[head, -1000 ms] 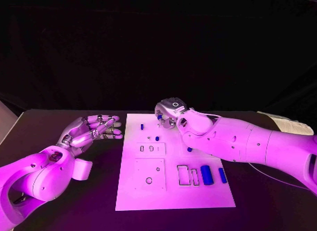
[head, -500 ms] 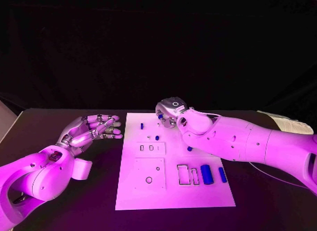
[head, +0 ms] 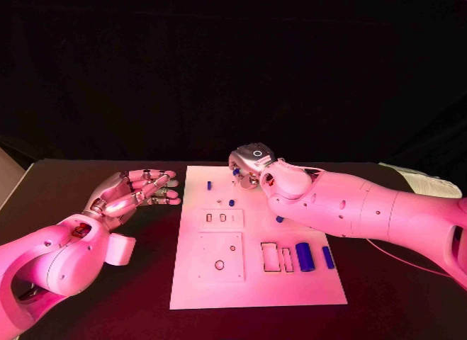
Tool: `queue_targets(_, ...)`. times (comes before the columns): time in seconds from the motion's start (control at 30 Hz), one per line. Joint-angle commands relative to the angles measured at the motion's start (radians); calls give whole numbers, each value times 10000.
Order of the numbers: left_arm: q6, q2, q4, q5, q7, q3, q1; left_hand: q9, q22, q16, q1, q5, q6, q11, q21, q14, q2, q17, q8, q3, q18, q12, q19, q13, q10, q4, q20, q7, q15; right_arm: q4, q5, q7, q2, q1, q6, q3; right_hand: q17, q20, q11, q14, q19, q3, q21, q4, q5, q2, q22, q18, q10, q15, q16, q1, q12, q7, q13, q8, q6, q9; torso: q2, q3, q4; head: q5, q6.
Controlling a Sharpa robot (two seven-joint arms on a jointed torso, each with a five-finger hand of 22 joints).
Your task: Assemble the parts on the task board
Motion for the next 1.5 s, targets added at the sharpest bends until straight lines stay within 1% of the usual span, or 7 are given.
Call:
queue_targets(0.03, 192, 5, 16, -47, 24, 9, 1, -14, 14, 60, 14, 7, 27, 54, 46, -42, -122, 11, -69, 66, 118, -35, 37, -16, 18, -14, -20, 242, -6, -73, -115, 29, 28, -31, 219, -20, -362, 123, -8, 264, -147, 142, -329, 137, -83, -288, -373, -83, -491, 208, -200, -381, -113, 125, 259, -372, -596, -85, 12, -3, -3, 9, -2)
queue_targets(0.43, 203, -12, -1, -47, 7, 9, 0, -14, 14, 60, 14, 7, 27, 54, 46, -42, -122, 11, -69, 66, 118, -35, 37, -16, 18, -14, -20, 242, -6, 243, -81, 1, -228, -38, -110, -23, -1302, 306, 153, 52, -506, -789, -1503, 222, -489, -404, -1723, 167, -1904, 326, -719, -334, -73, 9, -191, -872, -1342, -163, 25, 10, -3, 36, 17)
queue_targets(0.77, 195, -39, -86, -47, 13, 9, -1, -14, 14, 60, 14, 7, 27, 54, 46, -42, -122, 11, -69, 66, 118, -35, 37, -16, 18, -14, -20, 242, -6, 1684, 71, -153, -1339, -35, -625, 112, -1380, 310, 141, 50, -473, -1120, -1574, 326, -407, -339, -1766, 176, -1882, 322, -752, -278, -17, 15, -215, -879, -1270, -147, 18, 38, -62, 62, 109)
queue_targets(1.17, 195, -80, -169, -46, 41, 8, -29, -18, 12, 60, 4, 6, 23, 58, 48, -57, -130, 38, -79, 79, 117, -59, 29, -17, 17, -19, -17, 244, -2, 2894, 2237, 159, -3222, 130, -862, 439, -183, -19, -366, 347, -39, -926, -642, 647, -443, -618, -494, -27, 858, -69, -25, -305, 1315, -30, 721, -1050, -1319, -106, -25, 165, -247, 125, 232)
queue_targets(1.3, 202, -72, -185, -46, 43, 8, -41, -18, 12, 60, 4, 6, 23, 58, 48, -57, -130, 38, -79, 79, 117, -59, 29, -17, 17, -19, -17, 244, -2, 2824, 2561, 231, -3448, 150, -547, 458, 158, -207, -565, 399, 53, -2054, -320, 515, -280, -552, -35, -111, 1453, -249, 175, -127, 5347, -212, 4560, -1024, -1338, -2, -15, 204, -280, 135, 258)
queue_targets(1.4, 220, -45, -208, -45, 42, 7, -50, -18, 12, 60, 4, 6, 23, 58, 48, -57, -130, 38, -79, 79, 117, -59, 29, -17, 17, -19, -17, 244, -2, 2711, 2717, 216, -3565, 160, -174, 466, 1229, -60, -343, 587, 250, -2810, 492, 1064, -199, -321, 1075, -287, 2008, -65, 695, 103, 13010, 0, 12396, -981, -1578, 103, -7, 236, -292, 129, 261)
queue_targets(1.5, 239, -13, -231, -46, 39, 7, -60, -18, 12, 60, 4, 6, 23, 58, 48, -57, -130, 38, -79, 79, 117, -59, 29, -17, 17, -19, -17, 244, -2, 2568, 2786, 152, -3604, 165, 195, 470, 2546, 47, -244, 800, 466, -3233, 1512, 1527, -133, -302, 2381, -493, 2905, 86, 1249, 325, 14497, 128, 13969, -778, -1779, 173, -4, 232, -285, 93, 259)
